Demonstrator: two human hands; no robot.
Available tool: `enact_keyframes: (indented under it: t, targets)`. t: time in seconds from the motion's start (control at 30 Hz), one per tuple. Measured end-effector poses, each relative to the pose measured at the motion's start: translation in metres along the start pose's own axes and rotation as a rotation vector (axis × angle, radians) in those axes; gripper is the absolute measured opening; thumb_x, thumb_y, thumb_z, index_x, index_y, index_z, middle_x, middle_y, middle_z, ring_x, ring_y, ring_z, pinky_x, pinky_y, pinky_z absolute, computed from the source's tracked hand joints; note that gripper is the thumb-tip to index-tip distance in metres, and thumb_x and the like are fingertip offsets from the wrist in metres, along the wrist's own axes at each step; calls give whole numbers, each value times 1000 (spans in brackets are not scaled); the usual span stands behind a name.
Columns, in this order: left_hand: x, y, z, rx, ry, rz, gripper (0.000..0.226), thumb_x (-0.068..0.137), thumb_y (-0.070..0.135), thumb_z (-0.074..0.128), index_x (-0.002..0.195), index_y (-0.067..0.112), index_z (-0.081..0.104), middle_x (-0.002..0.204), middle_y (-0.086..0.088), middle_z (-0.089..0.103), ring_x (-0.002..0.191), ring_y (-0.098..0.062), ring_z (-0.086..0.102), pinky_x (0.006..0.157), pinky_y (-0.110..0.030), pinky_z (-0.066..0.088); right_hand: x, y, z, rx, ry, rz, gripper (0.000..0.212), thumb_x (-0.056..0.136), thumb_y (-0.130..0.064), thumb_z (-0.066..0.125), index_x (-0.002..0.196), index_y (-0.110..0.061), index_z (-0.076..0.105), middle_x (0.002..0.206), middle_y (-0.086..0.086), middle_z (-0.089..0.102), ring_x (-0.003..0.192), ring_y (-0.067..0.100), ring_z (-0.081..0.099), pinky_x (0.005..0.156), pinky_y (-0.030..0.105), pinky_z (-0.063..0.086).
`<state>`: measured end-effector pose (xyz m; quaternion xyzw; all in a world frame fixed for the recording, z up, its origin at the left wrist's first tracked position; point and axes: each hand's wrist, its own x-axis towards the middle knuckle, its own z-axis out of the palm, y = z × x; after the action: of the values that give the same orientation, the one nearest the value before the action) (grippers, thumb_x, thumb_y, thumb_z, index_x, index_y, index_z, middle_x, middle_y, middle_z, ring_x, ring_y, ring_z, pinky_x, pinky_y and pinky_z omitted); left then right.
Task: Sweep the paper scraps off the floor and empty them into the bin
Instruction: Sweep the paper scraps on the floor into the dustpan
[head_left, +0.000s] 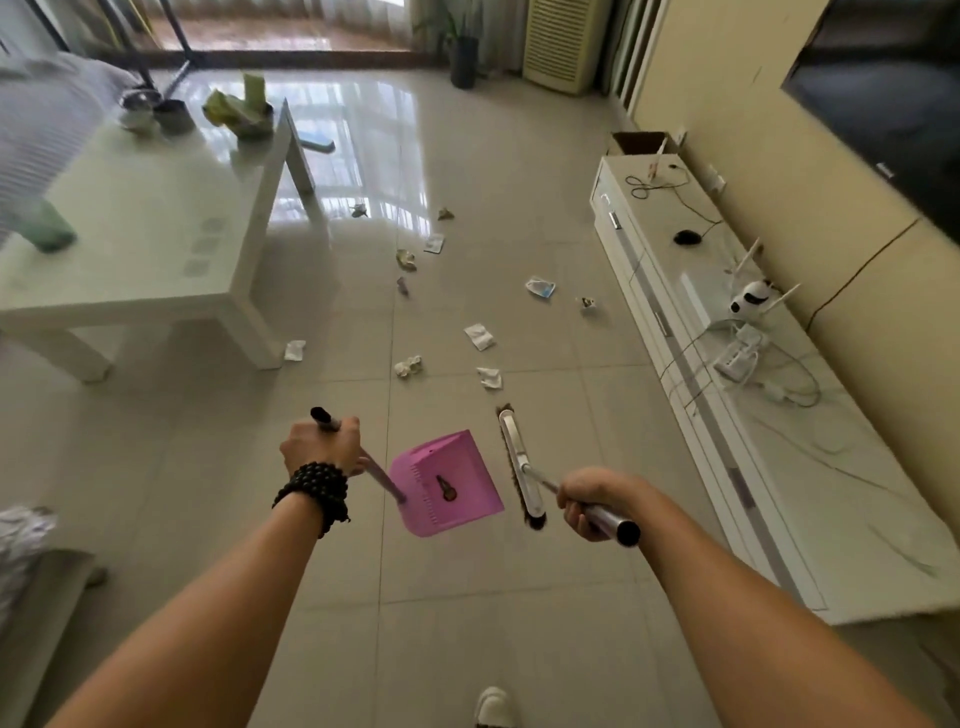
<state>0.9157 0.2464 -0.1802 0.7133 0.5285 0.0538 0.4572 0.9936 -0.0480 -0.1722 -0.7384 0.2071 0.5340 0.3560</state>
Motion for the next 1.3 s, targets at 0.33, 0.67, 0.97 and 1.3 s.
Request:
enact_keyframes:
  t: [0.33,0.67,0.97,1.3]
  targets:
    - [168,83,53,-72,-6,-40,29,93,24,61,77,1,65,84,-26,77,76,-39,78,80,-49,66,81,-169,-22,29,81,40,35,97,0,25,66,-10,39,29,-1,38,19,6,32,28,9,26]
    - [320,157,142,74,-122,17,33,92,23,59,59,20,59,82,-25,78,81,-39,77,83,-50,65,199,-314,-62,28,187,78,21,94,1,31,80,-7,44,53,8,40,33,11,33,29,12,29]
    - [423,195,238,200,-114,20,35,94,23,58,73,-1,72,76,-25,77,74,-38,77,71,-44,65,317,-424,-105,-117,234,68,18,90,3,29,85,-4,45,55,11,47,43,19,42,42,26,36]
    - [484,192,285,306,-210,-19,29,90,25,56,91,0,69,88,-24,76,85,-39,74,75,-43,63,361,-461,-54,-227,167,145,17,86,1,40,76,3,53,47,15,60,37,23,55,45,28,49]
